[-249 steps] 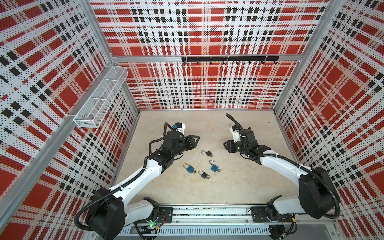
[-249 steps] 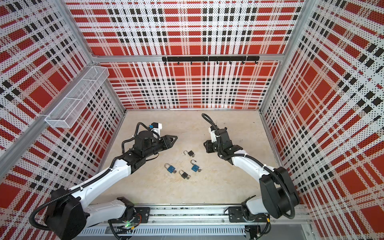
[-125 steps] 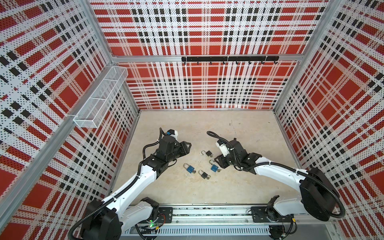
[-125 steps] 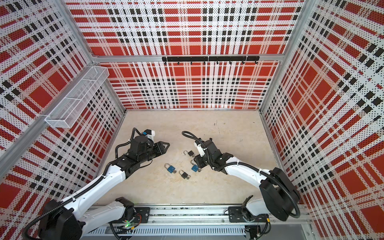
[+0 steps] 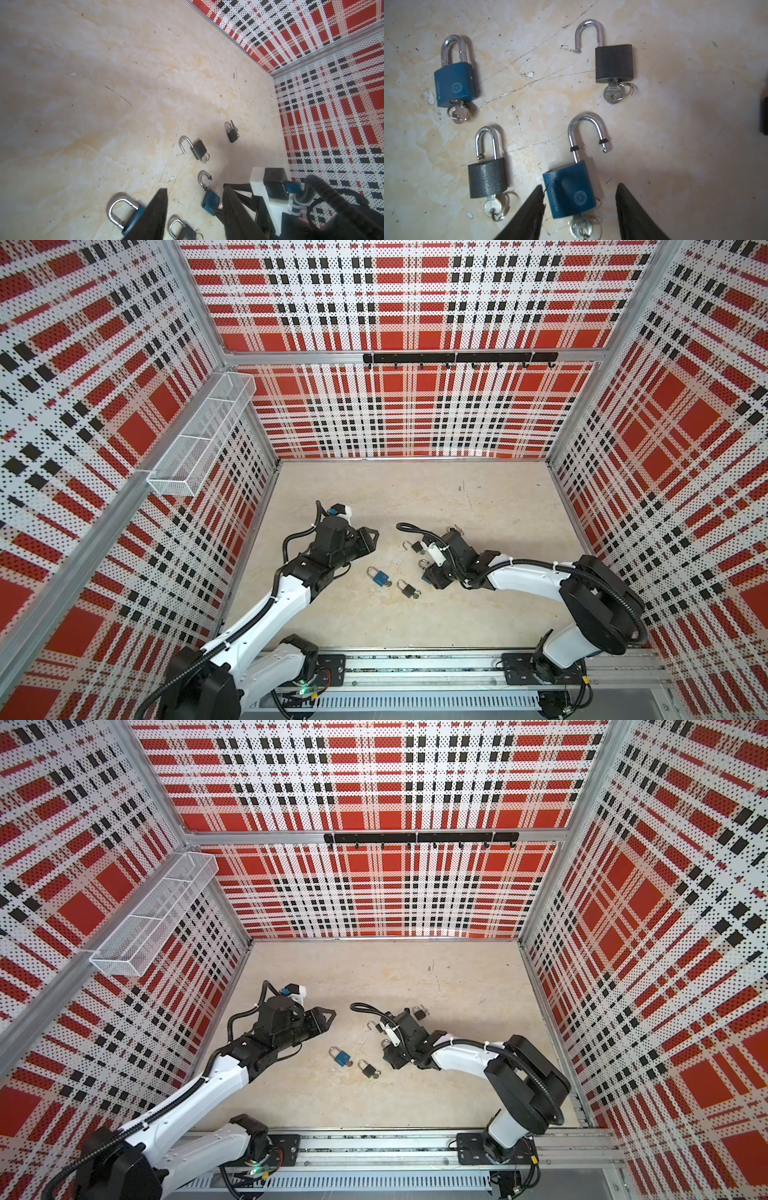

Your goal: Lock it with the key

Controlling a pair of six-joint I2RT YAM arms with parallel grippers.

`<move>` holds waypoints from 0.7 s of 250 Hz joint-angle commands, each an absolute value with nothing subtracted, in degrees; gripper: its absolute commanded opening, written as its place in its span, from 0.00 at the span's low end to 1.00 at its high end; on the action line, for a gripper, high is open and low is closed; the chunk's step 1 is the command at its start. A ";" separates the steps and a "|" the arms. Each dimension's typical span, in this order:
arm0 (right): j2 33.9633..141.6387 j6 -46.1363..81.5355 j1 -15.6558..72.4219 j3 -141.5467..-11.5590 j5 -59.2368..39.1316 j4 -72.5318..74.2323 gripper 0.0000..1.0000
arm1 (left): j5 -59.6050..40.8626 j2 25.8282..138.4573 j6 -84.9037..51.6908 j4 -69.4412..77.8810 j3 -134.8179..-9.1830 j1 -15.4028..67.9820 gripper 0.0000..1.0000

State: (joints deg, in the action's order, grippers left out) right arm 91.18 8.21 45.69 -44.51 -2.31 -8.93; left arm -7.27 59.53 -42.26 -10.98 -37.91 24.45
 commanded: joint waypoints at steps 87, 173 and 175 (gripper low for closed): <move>93.68 6.59 46.94 -45.59 -2.92 -7.54 0.58 | -8.62 60.46 -43.77 -7.74 -36.38 23.16 0.46; 94.89 5.55 49.56 -47.45 1.71 -10.21 0.54 | -9.37 60.40 -44.29 -7.09 -36.14 22.87 0.46; 94.91 5.47 49.63 -47.50 1.81 -10.27 0.54 | -9.33 60.38 -44.30 -7.11 -36.13 22.86 0.46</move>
